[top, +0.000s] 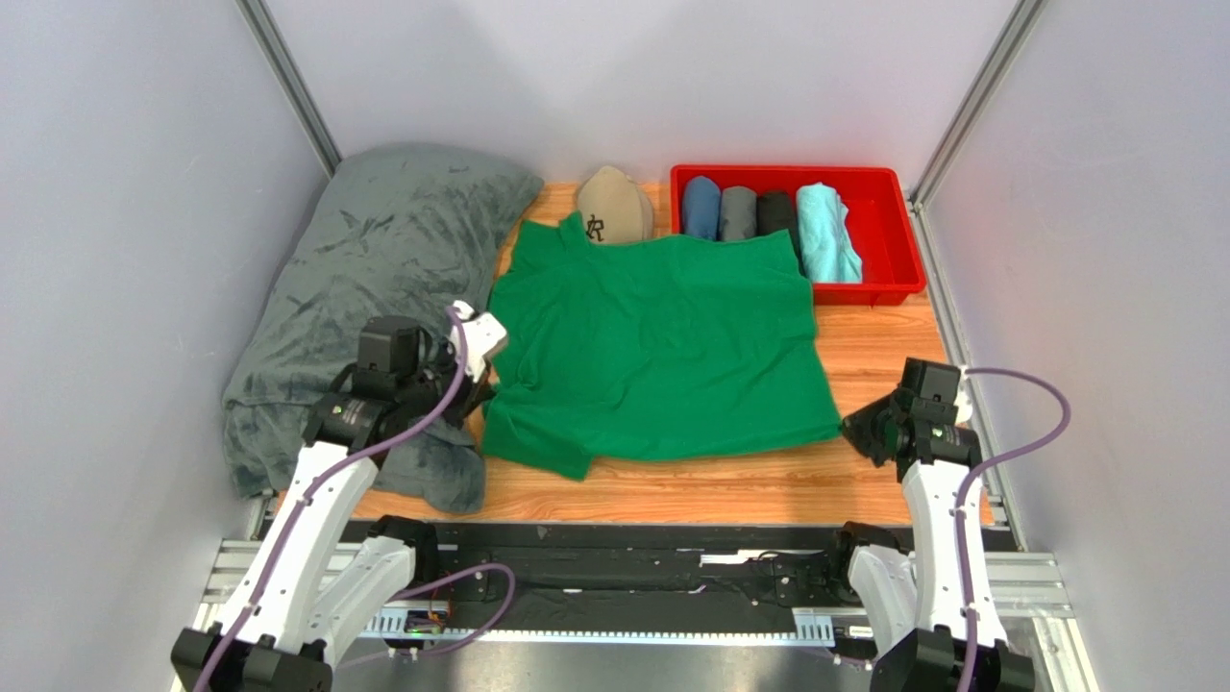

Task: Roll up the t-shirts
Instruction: Flatten out the T-shirt at the center of the board.

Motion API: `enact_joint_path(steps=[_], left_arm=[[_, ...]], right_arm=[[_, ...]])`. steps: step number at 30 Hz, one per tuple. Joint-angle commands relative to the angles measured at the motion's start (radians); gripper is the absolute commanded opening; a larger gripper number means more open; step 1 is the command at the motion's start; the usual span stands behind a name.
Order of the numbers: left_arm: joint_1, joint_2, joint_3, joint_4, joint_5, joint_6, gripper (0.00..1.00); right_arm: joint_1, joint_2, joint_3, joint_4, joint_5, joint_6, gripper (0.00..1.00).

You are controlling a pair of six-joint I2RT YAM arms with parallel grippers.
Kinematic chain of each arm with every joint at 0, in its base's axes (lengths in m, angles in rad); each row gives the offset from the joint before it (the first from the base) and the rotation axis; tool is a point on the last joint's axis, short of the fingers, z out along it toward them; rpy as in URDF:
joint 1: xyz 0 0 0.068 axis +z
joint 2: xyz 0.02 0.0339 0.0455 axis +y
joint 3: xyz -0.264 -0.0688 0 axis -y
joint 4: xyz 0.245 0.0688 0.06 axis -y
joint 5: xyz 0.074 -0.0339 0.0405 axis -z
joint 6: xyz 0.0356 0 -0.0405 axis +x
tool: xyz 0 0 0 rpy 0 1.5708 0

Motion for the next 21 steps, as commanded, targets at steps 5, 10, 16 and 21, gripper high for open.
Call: enact_joint_path(steps=[5,10,16,21], left_arm=[[-0.003,0.042,-0.108,-0.068,0.069,0.199,0.00],[-0.008,0.013,-0.120,-0.169,0.058,0.280,0.00],[-0.008,-0.059,-0.054,-0.298,0.046,0.372,0.00],[-0.008,-0.105,-0.004,-0.364,0.066,0.372,0.00]], right_arm=[[-0.006,0.001,-0.063,-0.089,0.100,0.067,0.00],[-0.006,-0.069,-0.049,-0.230,0.128,0.111,0.00],[-0.004,-0.203,0.006,-0.354,0.156,0.177,0.00],[-0.006,-0.206,0.064,-0.411,0.183,0.202,0.06]])
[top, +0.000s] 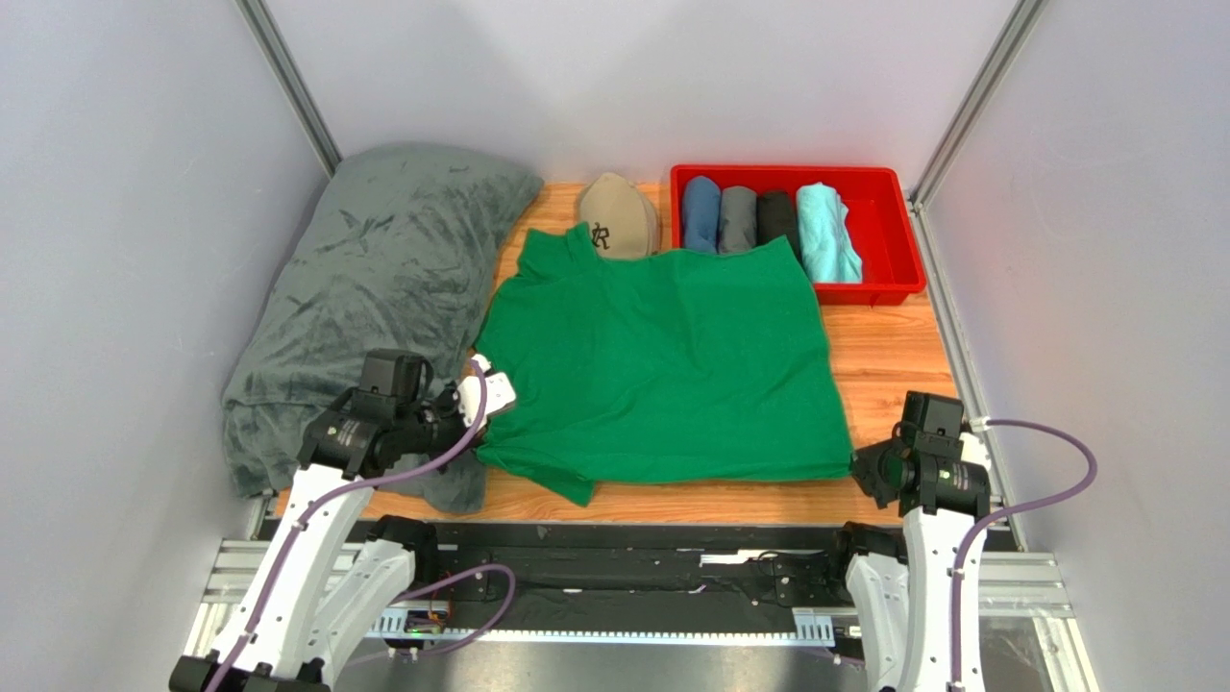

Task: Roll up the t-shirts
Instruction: Fold the T-shirt at the center of the board.

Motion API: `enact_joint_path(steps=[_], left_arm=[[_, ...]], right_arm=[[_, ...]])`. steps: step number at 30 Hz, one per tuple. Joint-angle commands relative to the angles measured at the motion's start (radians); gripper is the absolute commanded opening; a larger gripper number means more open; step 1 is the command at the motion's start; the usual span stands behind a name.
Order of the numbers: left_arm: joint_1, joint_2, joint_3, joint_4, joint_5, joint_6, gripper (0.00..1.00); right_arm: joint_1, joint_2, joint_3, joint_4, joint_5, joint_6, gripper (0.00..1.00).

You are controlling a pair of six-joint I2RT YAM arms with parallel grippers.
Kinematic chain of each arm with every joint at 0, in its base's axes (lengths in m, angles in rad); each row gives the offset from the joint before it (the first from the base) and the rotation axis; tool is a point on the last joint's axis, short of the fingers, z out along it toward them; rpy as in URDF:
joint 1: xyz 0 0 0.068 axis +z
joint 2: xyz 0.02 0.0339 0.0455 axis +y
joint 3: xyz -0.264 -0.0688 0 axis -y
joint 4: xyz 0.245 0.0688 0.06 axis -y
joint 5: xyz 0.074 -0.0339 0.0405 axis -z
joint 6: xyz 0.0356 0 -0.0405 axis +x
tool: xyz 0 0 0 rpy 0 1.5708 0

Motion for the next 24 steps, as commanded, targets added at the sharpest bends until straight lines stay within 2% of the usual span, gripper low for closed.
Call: enact_joint_path(steps=[1,5,10,14,18,24], left_arm=[[-0.001,-0.041,0.094,-0.089,0.034,0.055,0.00],[-0.001,-0.066,0.129,-0.124,0.039,0.063,0.00],[-0.001,0.005,0.122,-0.040,0.022,0.033,0.00],[-0.001,0.162,0.126,0.072,0.022,-0.023,0.00],[-0.001,0.302,0.155,0.215,0.017,-0.078,0.00],[-0.001,0.521,0.229,0.333,-0.030,-0.146,0.00]], right_arm=[[-0.005,0.010,0.077,-0.083,0.060,0.043,0.06],[-0.005,0.021,0.098,-0.109,0.074,0.029,0.04],[-0.004,0.025,0.049,0.010,0.035,0.033,0.02],[-0.005,0.146,0.055,0.146,0.014,-0.003,0.00],[0.004,0.376,0.098,0.312,-0.041,-0.046,0.00],[0.054,0.646,0.210,0.426,-0.043,-0.106,0.00]])
